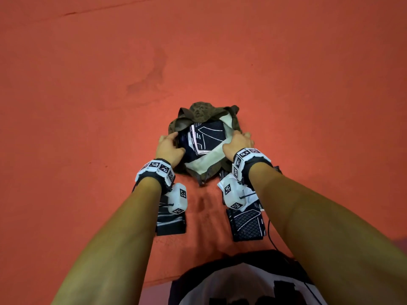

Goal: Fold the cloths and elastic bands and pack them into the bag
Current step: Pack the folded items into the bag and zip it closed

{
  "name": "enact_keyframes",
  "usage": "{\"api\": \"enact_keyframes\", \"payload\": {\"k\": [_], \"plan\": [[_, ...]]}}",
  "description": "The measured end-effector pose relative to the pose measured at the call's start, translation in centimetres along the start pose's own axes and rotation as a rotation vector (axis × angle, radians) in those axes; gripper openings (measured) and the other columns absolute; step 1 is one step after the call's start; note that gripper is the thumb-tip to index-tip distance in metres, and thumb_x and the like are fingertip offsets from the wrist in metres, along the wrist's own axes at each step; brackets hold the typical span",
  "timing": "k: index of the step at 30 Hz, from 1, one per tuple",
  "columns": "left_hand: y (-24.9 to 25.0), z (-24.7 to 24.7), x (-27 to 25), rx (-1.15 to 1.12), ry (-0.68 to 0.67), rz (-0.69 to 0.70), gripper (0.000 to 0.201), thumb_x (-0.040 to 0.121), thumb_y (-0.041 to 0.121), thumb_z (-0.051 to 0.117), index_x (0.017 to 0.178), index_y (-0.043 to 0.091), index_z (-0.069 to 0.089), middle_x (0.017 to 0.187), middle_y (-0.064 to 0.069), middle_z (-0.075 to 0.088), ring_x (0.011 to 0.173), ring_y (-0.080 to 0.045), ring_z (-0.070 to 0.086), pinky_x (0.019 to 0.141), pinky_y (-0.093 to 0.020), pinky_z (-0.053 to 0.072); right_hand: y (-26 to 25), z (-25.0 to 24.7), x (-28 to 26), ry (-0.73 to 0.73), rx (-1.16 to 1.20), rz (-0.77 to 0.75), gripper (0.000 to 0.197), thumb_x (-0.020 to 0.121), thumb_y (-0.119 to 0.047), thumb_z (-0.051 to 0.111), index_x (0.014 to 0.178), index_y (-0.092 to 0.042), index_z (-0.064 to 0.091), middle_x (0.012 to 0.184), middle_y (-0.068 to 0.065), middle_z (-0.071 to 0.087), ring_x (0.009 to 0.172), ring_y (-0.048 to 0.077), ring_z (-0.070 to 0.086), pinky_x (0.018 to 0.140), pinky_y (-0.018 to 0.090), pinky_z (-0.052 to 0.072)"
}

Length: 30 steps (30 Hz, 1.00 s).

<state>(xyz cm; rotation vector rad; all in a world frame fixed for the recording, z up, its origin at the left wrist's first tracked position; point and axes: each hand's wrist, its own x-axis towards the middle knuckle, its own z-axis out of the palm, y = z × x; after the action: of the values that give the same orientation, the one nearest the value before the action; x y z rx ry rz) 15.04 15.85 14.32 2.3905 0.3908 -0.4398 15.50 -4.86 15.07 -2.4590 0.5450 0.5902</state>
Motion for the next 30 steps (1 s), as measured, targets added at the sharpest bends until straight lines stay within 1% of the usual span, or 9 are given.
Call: {"api": "enact_keyframes", "payload": {"k": [3, 5, 9, 13, 16, 21, 23, 27, 30], "plan": [[0.2, 1.7, -0.8, -0.023, -0.02, 0.015, 0.062, 0.083, 0.007, 0.063, 0.144, 0.014, 0.05, 0.129, -0.01, 0.047, 0.102, -0.026, 0.062, 0.099, -0.027, 0.045, 1.6, 0.6, 0.0, -0.051, 0.0, -0.001, 0.053, 0.084, -0.015, 0.055, 0.136, -0.013, 0.049, 0.132, 0.015, 0.041, 0.12, 0.039, 0.046, 0.095, 0.038, 0.045], [0.3, 3.2, -1.5, -0.033, -0.048, 0.01, 0.058, 0.084, 0.007, 0.064, 0.141, 0.014, 0.053, 0.125, -0.011, 0.051, 0.104, -0.027, 0.061, 0.1, -0.03, 0.045, 2.8, 1.0, -0.2, -0.066, 0.006, 0.01, 0.048, 0.083, -0.018, 0.056, 0.131, -0.011, 0.053, 0.129, 0.016, 0.045, 0.117, 0.039, 0.05, 0.096, 0.037, 0.046], [-0.4, 6.6, -3.2, -0.047, -0.108, -0.039, 0.053, 0.084, 0.013, 0.066, 0.136, 0.017, 0.057, 0.121, -0.006, 0.055, 0.108, -0.023, 0.058, 0.094, -0.023, 0.043, 5.5, 1.9, -0.7, -0.109, -0.014, 0.054, 0.038, 0.084, -0.022, 0.058, 0.119, -0.008, 0.059, 0.123, 0.018, 0.05, 0.11, 0.04, 0.054, 0.092, 0.04, 0.05], [-1.4, 10.1, -4.0, -0.085, -0.163, -0.068, 0.051, 0.085, 0.015, 0.068, 0.135, 0.016, 0.057, 0.122, -0.005, 0.057, 0.108, -0.02, 0.059, 0.092, -0.018, 0.04, 8.6, 2.8, -0.9, -0.176, -0.087, 0.09, 0.043, 0.087, -0.023, 0.058, 0.126, -0.005, 0.051, 0.125, 0.018, 0.048, 0.116, 0.04, 0.05, 0.092, 0.042, 0.048], [-2.1, 12.2, -4.2, -0.139, -0.173, -0.127, 0.04, 0.084, 0.015, 0.068, 0.124, 0.017, 0.062, 0.11, -0.004, 0.063, 0.101, -0.019, 0.061, 0.097, -0.026, 0.046, 10.4, 3.6, -0.9, -0.206, -0.105, 0.082, 0.048, 0.085, -0.016, 0.056, 0.131, -0.005, 0.046, 0.129, 0.018, 0.046, 0.121, 0.039, 0.046, 0.095, 0.042, 0.047], [-2.9, 15.2, -5.0, -0.202, -0.268, -0.237, 0.021, 0.084, 0.016, 0.072, 0.098, 0.017, 0.057, 0.074, 0.002, 0.061, 0.076, -0.021, 0.058, 0.08, -0.039, 0.052, 12.0, 4.5, -0.7, -0.185, -0.128, 0.042, 0.053, 0.083, -0.007, 0.054, 0.134, -0.002, 0.041, 0.134, 0.019, 0.044, 0.126, 0.04, 0.04, 0.1, 0.044, 0.042], [-2.9, 16.2, -5.4, -0.168, -0.289, -0.253, 0.024, 0.085, 0.021, 0.073, 0.098, 0.017, 0.053, 0.075, 0.004, 0.06, 0.074, -0.021, 0.056, 0.076, -0.033, 0.049, 12.3, 4.5, -0.5, -0.207, -0.122, 0.045, 0.055, 0.085, -0.008, 0.054, 0.137, -0.001, 0.038, 0.135, 0.021, 0.043, 0.125, 0.04, 0.044, 0.099, 0.042, 0.044], [-2.2, 17.6, -5.5, -0.1, -0.343, -0.209, 0.03, 0.088, 0.021, 0.067, 0.113, 0.013, 0.052, 0.092, -0.007, 0.068, 0.082, -0.024, 0.061, 0.077, -0.033, 0.051, 13.1, 4.7, -0.2, -0.255, -0.123, 0.081, 0.06, 0.086, -0.011, 0.056, 0.141, -0.001, 0.033, 0.135, 0.022, 0.045, 0.123, 0.04, 0.048, 0.098, 0.043, 0.047], [-1.2, 17.4, -5.0, -0.043, -0.286, -0.161, 0.023, 0.089, 0.02, 0.066, 0.106, 0.02, 0.052, 0.087, 0.002, 0.066, 0.082, -0.017, 0.06, 0.069, -0.023, 0.043, 13.4, 4.8, 0.0, -0.258, -0.098, 0.099, 0.056, 0.087, -0.011, 0.054, 0.139, -0.001, 0.035, 0.13, 0.023, 0.051, 0.118, 0.041, 0.053, 0.091, 0.041, 0.049]]}}
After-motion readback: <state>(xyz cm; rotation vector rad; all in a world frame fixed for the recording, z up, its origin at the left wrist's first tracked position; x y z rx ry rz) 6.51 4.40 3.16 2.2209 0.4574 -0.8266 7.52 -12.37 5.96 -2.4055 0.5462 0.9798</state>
